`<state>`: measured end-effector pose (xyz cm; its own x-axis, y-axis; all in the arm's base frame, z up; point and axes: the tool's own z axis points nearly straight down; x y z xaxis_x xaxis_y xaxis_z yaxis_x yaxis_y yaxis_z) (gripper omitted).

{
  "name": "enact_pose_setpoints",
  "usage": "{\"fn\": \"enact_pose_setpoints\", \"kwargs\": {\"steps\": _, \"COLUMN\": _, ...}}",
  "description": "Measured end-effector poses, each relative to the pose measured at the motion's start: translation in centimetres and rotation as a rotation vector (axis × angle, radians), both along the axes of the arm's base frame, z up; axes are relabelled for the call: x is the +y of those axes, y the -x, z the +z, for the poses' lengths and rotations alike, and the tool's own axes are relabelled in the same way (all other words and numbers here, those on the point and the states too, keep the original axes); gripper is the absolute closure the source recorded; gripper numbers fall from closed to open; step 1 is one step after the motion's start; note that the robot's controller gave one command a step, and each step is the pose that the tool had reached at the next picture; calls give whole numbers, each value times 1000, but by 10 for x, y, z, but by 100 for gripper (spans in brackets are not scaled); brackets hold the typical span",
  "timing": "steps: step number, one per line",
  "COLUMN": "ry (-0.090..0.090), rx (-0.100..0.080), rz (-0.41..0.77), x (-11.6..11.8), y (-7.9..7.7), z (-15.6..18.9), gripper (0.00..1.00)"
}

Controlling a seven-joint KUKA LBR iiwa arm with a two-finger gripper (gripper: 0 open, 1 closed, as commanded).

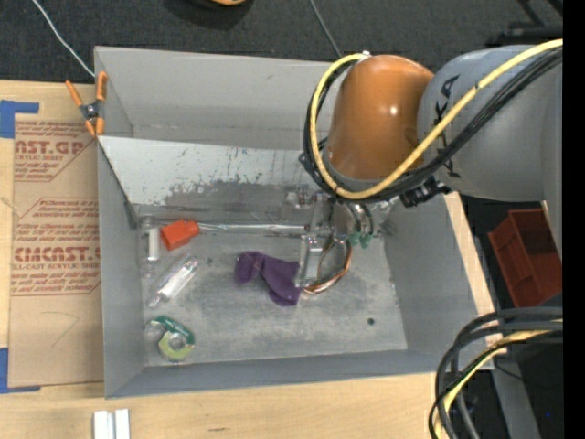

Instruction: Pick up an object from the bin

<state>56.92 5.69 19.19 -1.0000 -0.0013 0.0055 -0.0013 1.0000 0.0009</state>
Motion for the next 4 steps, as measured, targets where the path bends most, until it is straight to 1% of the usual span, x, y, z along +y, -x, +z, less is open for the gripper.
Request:
{"fn": "enact_pose_setpoints", "kwargs": {"steps": 1, "ry": -1, "rx": -8, "rz": -1, "x": 0, "y": -1, "z": 5, "gripper": 0}}
{"fn": "enact_pose_setpoints", "kwargs": {"steps": 2, "ry": -1, "rx": -6, "rz": 199, "x": -16, "y": -8, "z": -68, "gripper": 0}}
{"fn": "enact_pose_setpoints", "kwargs": {"steps": 3, "ry": -2, "rx": -7, "rz": -59, "x": -24, "y": 8, "z": -85, "gripper": 0}}
{"fn": "enact_pose_setpoints", "kwargs": {"steps": 4, "ry": -2, "rx": -9, "rz": 374, "x": -17, "y": 0, "z": -96, "gripper": 0}}
